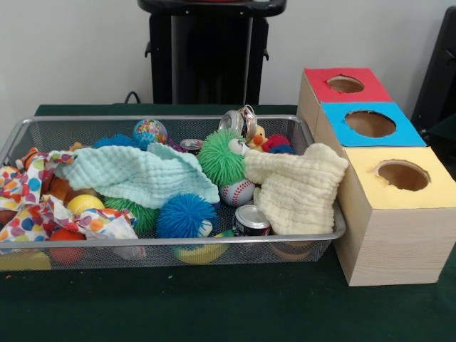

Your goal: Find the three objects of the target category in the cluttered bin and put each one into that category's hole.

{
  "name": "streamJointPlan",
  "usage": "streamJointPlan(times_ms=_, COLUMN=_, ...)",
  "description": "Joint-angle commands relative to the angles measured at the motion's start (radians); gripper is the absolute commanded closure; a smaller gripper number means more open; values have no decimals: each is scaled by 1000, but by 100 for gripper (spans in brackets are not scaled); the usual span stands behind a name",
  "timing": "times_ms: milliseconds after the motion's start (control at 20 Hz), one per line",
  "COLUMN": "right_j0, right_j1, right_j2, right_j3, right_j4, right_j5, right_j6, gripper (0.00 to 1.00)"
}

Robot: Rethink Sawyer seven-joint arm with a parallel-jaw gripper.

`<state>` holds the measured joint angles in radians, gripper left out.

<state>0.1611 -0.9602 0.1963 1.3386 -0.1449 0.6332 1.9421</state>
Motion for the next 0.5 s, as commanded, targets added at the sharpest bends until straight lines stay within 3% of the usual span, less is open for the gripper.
streamJointPlan(times_ms=50, right_j0=113, right_j1=149, right_j2=-162, right_j3=-161, right_j4=-33, right_j5=164, right_j6=403, gripper=100)
streamJointPlan(times_ms=400, right_j0=245, right_j1=305, right_j2=-271, right_j3=-385, right_j4=-12, right_j5=277, right_j6=541, gripper=100)
streamJointPlan(times_ms=500, right_j0=255, right_j1=322, right_j2=-289, right_j3=-402, right_j4=-6, right_j5=266, right_j6=557, gripper=100)
